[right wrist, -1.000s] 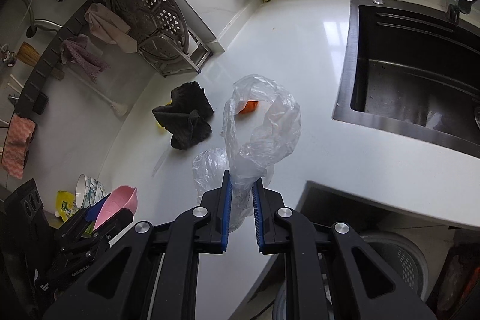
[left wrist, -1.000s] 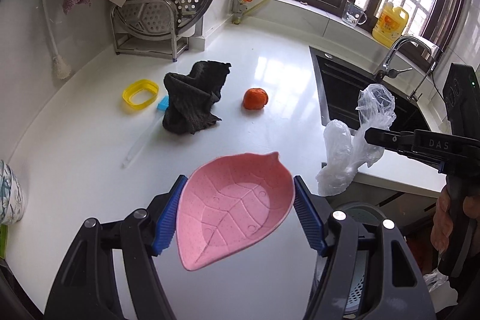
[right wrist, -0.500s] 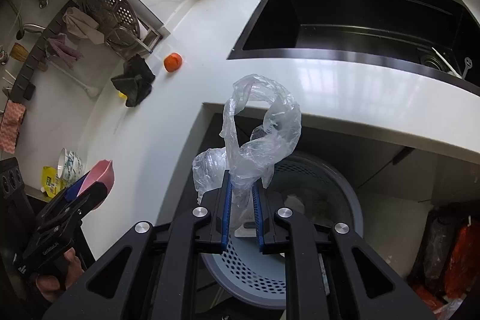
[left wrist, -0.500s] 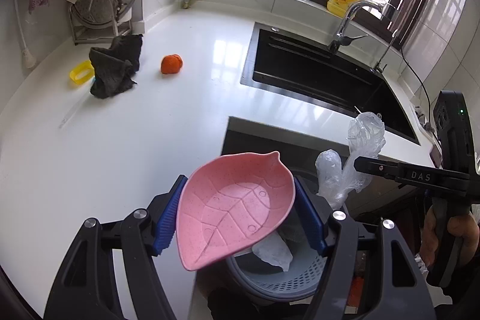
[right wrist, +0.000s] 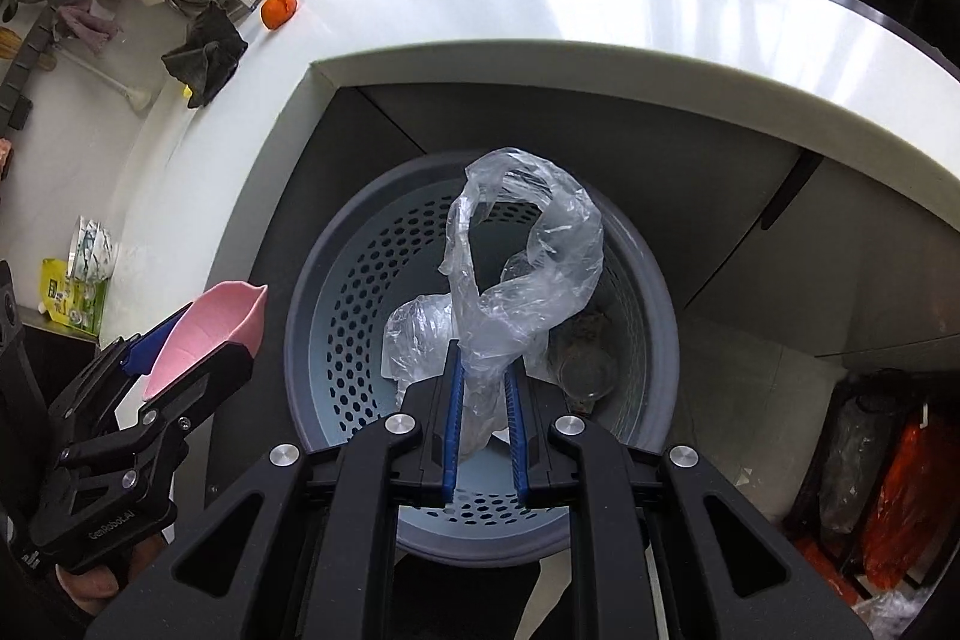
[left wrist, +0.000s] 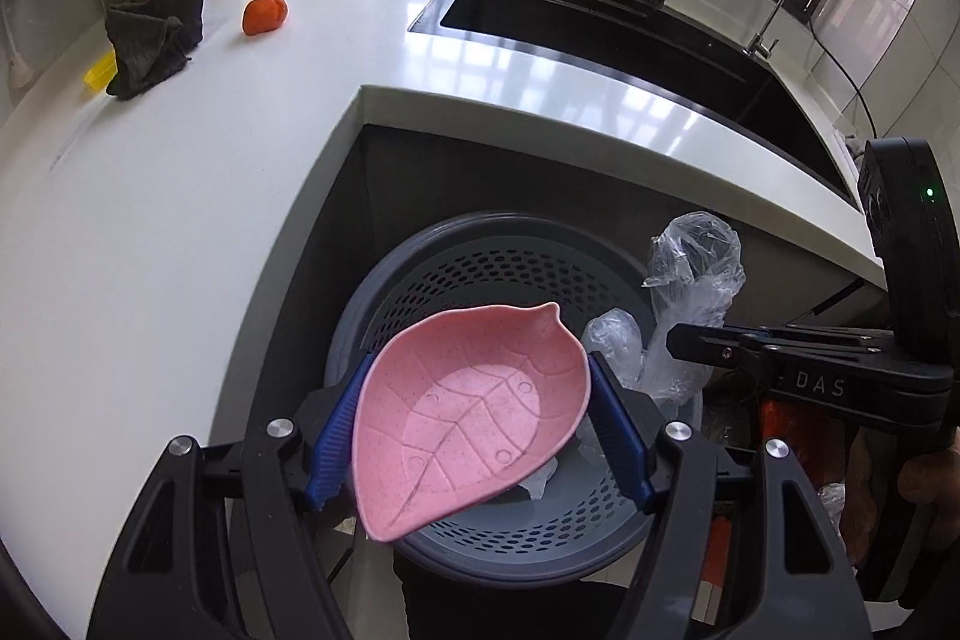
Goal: Collect trash
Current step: 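Open both tools to drop the dish and bag into the bin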
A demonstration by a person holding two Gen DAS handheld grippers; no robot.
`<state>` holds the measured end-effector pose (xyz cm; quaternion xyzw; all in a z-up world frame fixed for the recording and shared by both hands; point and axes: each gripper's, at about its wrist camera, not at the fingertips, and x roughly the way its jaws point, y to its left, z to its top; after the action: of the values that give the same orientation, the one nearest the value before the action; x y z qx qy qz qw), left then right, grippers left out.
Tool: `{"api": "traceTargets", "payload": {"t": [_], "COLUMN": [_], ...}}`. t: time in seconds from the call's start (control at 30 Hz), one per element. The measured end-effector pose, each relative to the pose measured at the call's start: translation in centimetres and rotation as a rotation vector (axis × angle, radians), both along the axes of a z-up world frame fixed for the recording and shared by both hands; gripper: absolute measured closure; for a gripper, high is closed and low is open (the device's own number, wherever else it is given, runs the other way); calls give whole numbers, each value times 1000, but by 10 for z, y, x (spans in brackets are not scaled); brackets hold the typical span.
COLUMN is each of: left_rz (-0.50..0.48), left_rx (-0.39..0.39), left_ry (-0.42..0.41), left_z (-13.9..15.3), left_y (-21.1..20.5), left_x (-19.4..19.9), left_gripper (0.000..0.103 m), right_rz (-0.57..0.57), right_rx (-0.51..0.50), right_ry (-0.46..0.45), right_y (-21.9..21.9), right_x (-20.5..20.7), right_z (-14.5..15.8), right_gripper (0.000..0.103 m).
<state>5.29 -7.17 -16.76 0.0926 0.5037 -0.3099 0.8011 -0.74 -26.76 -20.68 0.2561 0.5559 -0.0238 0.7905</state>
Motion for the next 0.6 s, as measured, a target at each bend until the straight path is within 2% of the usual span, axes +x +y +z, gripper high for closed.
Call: {"api": "traceTargets", "payload": {"t": [0.13, 0.3, 0.4, 0.47, 0.6], "left_rz": [9, 14, 18, 26, 39], "left_rx": [17, 21, 23, 23, 28], "left_ry": [7, -5, -10, -13, -16], "left_z": [-7, 0, 6, 11, 18], "left_y": [-5, -7, -6, -4, 0], "left_x": [-1, -4, -5, -5, -5], "left_gripper": [35, 35, 31, 27, 25], "right_rz": [6, 5, 2, 2, 0], "right_rx": [-2, -4, -3, -8, -22], "right_ry": [17, 15, 12, 2, -17], "right_y": [3, 0, -3, -3, -4], "right_x": [0, -2, -6, -7, -11], "right_z": [-7, -6, -4, 0, 13], "right_gripper": [90, 90, 79, 63, 62]}}
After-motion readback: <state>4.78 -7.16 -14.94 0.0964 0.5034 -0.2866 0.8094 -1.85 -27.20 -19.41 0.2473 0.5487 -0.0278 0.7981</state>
